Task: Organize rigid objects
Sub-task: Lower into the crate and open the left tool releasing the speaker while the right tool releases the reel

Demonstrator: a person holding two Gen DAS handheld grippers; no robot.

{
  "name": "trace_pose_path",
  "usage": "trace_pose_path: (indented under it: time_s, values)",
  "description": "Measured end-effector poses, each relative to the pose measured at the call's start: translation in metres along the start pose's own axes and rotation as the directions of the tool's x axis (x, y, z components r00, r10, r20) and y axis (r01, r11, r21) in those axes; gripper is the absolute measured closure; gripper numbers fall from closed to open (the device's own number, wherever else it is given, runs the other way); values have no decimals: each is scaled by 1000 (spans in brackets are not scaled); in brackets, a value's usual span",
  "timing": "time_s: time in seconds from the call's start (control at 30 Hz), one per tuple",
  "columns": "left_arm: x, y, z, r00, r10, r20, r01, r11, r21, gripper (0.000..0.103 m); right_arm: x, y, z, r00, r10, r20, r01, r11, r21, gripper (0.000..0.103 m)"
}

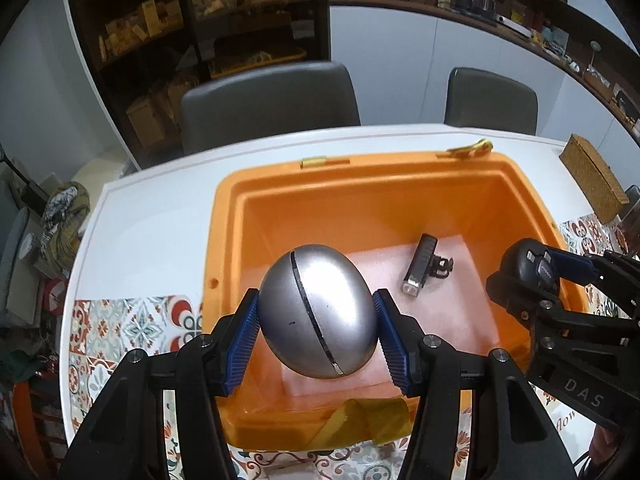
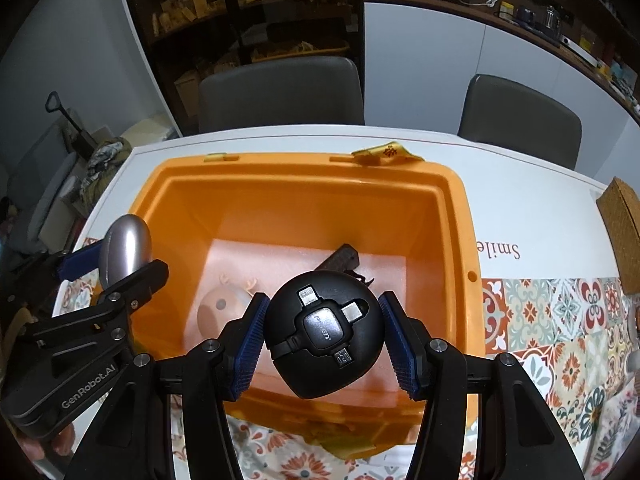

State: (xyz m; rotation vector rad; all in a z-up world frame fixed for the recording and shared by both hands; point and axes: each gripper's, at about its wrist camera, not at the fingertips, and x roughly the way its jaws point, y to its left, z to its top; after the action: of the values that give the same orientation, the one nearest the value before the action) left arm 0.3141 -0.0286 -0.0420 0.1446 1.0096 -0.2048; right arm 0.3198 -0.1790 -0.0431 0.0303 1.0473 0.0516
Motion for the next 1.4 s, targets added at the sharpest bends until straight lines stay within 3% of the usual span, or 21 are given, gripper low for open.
trace_pose_path:
  time_s: [0.5, 0.73, 0.97, 1.13, 1.2, 1.4]
  values:
    - [25, -5, -9, 994, 22, -105, -20, 1000, 20, 47, 9, -1, 0, 1000, -8, -20, 8, 1000, -15, 47]
    - [16, -5, -9, 994, 63, -90, -60, 998, 34, 42, 10, -3, 0, 1000, -5, -23, 5, 1000, -13, 47]
    - [-9, 3, -9, 993, 107, -40, -108, 994, -24, 23, 10, -3, 0, 1000, -3, -22, 3, 1000, -17, 47]
    - [-23, 13, -11, 995, 101, -18, -102, 992, -73, 22, 12, -5, 1, 999, 6, -33, -5, 1000, 10, 45]
    - [-25, 17, -12, 995, 96, -19, -98, 992, -85, 22, 8, -6, 1, 1000, -5, -8, 6, 1000, 22, 31]
    - [-33, 20, -19, 996, 93, -14, -94, 989, -117, 22, -13, -9, -2, 997, -27, 67, 25, 999, 25, 30]
